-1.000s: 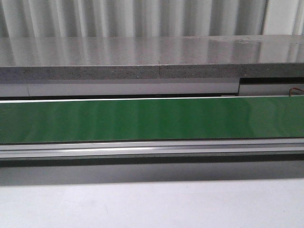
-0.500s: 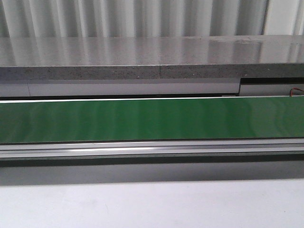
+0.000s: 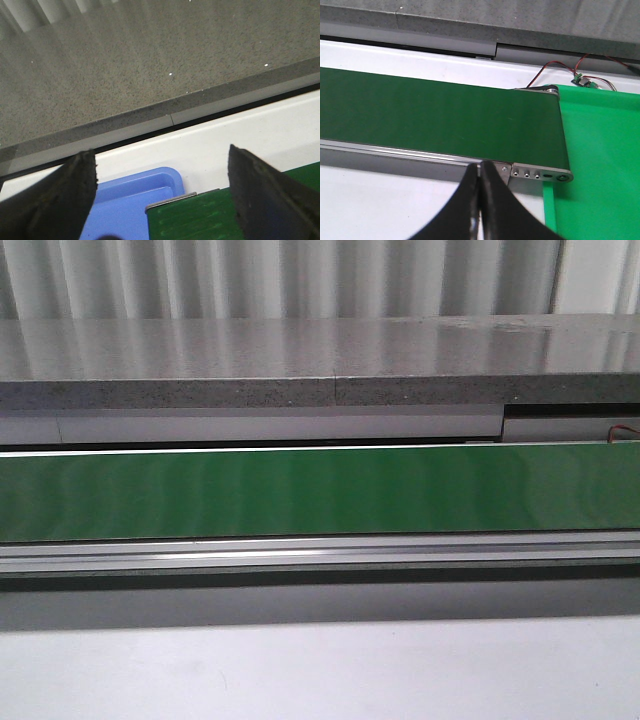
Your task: Move button from right to left
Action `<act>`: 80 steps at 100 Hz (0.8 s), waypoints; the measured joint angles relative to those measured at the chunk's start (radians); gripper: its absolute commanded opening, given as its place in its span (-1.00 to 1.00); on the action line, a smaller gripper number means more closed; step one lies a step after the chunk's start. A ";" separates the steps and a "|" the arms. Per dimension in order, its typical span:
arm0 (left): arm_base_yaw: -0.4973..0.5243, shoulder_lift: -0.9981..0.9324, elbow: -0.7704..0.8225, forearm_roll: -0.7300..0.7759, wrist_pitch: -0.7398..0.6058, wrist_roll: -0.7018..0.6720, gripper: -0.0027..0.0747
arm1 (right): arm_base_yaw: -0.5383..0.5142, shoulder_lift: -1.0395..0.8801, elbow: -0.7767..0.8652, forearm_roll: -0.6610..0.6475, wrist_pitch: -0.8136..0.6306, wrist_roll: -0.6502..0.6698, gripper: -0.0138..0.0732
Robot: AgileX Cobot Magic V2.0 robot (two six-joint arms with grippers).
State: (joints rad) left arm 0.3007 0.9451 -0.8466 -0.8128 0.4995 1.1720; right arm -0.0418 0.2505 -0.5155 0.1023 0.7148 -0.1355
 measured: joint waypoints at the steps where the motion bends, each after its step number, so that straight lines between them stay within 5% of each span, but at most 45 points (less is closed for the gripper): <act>1: -0.002 -0.007 0.005 0.000 -0.002 0.000 0.34 | 0.000 0.000 0.000 0.000 0.000 0.000 -0.84; 49: -0.089 -0.413 0.311 -0.086 0.014 -0.003 -0.98 | 0.000 0.000 0.000 0.000 0.000 0.000 -0.84; 80: -0.089 -0.473 0.373 -0.107 0.027 -0.003 -0.98 | 0.000 0.000 0.000 0.000 0.000 0.000 -0.84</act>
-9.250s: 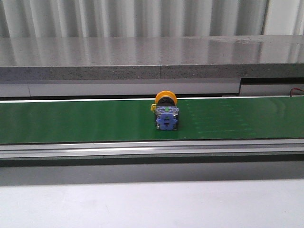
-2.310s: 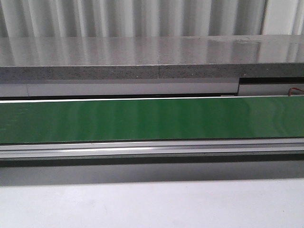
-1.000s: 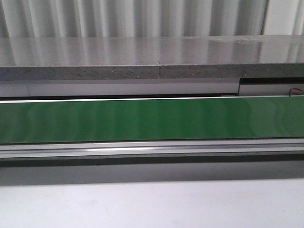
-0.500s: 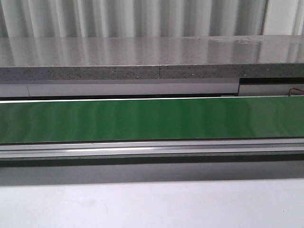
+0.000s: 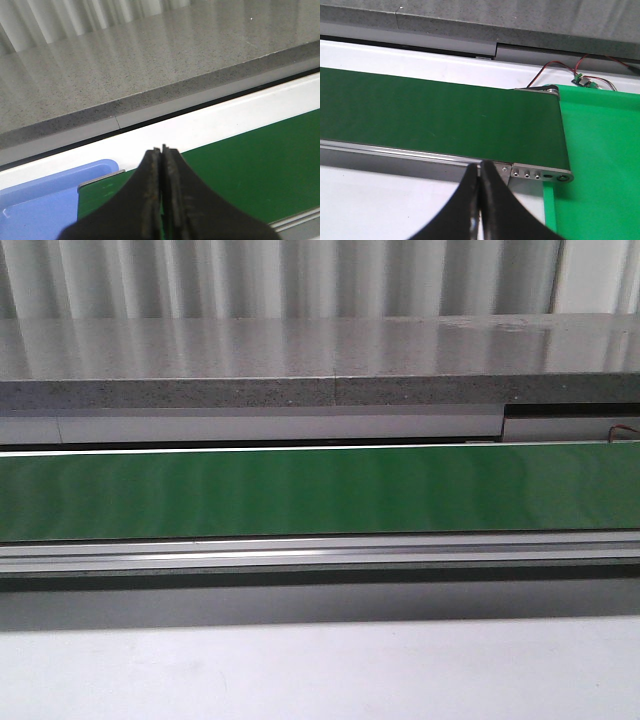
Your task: Move button from right to left
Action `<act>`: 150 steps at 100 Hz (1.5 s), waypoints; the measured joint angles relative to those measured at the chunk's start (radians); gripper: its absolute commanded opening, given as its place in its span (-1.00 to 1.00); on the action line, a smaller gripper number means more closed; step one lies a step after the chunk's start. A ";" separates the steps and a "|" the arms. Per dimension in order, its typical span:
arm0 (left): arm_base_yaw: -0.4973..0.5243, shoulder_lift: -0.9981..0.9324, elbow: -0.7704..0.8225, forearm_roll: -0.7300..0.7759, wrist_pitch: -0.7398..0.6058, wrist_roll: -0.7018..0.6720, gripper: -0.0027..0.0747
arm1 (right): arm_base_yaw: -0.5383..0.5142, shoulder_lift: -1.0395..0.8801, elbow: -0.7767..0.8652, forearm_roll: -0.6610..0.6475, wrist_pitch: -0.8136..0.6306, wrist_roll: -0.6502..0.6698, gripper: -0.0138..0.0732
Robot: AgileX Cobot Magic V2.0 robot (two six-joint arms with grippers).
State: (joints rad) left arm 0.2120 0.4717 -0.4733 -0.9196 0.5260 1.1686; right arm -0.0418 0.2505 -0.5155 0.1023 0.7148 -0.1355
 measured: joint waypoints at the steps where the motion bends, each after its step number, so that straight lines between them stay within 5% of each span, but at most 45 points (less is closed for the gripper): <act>1: 0.000 0.000 0.000 0.000 0.000 0.000 -0.98 | 0.000 0.000 0.000 0.000 0.000 0.000 -0.84; 74: -0.050 0.000 0.000 0.000 -0.001 0.000 -0.98 | 0.000 0.000 0.000 0.000 0.000 0.000 -0.84; 99: -0.076 -0.001 0.006 -0.001 -0.098 -0.013 -0.98 | 0.000 0.000 0.000 0.000 0.000 0.000 -0.84; 150: -0.197 -0.189 0.223 0.968 -0.378 -1.098 -0.98 | 0.000 0.000 0.000 0.000 0.000 0.000 -0.84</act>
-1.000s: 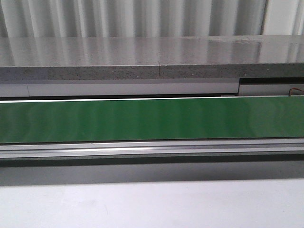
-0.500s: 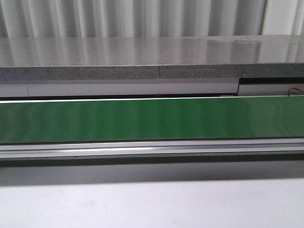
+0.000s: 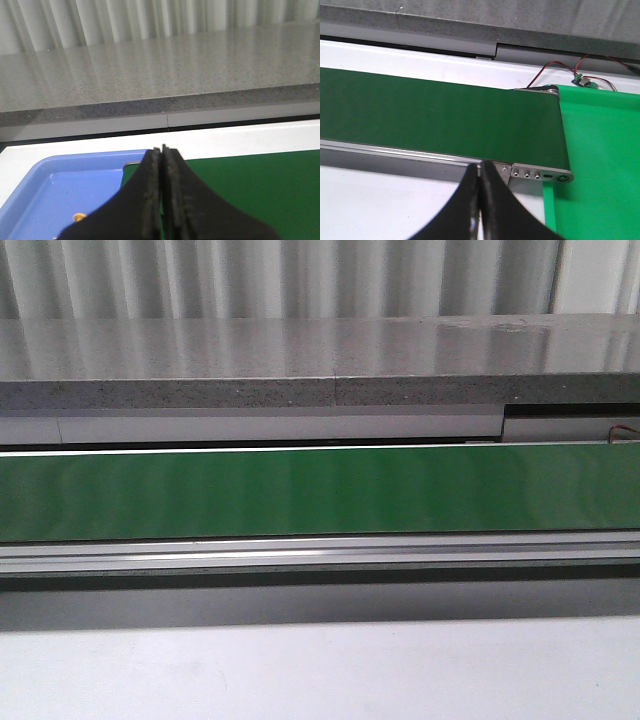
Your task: Move button from right to left
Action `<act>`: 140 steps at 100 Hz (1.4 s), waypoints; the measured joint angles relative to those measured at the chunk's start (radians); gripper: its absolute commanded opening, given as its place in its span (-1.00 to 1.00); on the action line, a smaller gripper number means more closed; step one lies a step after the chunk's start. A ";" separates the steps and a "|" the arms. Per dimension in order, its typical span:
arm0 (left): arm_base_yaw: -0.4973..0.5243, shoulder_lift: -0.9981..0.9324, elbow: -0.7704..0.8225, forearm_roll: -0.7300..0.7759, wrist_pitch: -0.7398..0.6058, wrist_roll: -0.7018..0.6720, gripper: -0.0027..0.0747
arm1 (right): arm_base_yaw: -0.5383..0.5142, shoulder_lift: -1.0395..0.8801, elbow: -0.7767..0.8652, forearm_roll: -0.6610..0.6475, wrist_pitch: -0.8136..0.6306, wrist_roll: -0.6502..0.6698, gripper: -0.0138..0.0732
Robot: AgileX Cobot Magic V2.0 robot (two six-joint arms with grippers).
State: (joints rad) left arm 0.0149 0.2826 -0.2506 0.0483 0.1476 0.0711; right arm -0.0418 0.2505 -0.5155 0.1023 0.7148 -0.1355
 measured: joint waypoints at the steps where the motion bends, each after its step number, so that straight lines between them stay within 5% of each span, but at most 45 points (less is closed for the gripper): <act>1: 0.001 -0.009 0.005 0.021 -0.004 -0.012 -0.98 | 0.000 0.000 0.000 0.000 0.000 0.000 -0.84; 28: -0.046 -0.159 0.162 0.151 -0.055 -0.191 -0.98 | 0.000 0.000 0.000 0.000 0.000 0.000 -0.84; 140: -0.059 -0.287 0.248 0.125 -0.115 -0.204 -0.98 | 0.000 0.000 0.000 0.000 0.000 0.000 -0.84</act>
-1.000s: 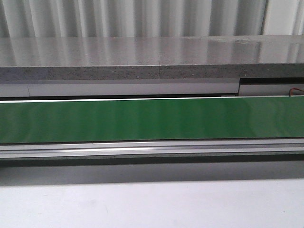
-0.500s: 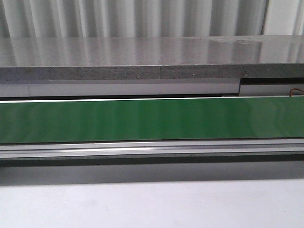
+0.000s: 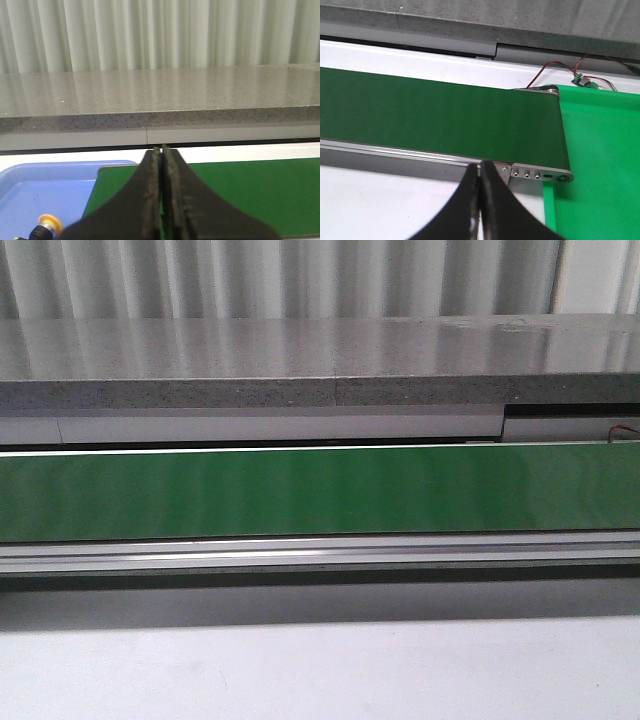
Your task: Move button from right to left
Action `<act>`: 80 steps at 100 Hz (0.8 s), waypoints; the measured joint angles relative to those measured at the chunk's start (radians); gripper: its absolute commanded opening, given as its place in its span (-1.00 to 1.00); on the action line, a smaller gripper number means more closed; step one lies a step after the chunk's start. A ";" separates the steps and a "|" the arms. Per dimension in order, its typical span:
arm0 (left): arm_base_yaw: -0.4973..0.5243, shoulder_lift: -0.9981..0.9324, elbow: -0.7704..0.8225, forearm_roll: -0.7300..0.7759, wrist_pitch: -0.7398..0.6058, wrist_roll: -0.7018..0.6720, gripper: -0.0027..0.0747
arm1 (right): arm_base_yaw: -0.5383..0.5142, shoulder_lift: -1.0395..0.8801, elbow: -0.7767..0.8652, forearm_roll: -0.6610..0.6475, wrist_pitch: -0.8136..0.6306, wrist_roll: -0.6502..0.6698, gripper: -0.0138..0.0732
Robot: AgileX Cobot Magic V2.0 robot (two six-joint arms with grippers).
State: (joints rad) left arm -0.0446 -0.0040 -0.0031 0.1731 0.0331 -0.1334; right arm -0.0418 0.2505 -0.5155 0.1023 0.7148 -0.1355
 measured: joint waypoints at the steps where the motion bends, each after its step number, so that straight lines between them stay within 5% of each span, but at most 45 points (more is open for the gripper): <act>1: 0.000 0.000 0.000 0.000 0.000 0.000 -0.98 | 0.000 0.000 0.000 0.000 0.000 0.000 -0.84; 80: 0.000 0.000 0.000 0.000 0.000 0.000 -0.98 | 0.000 0.000 0.002 0.000 -0.018 0.000 -0.84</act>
State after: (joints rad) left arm -0.0446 -0.0040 -0.0031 0.1727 0.0331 -0.1334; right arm -0.0418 0.2505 -0.5130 0.1023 0.6968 -0.1355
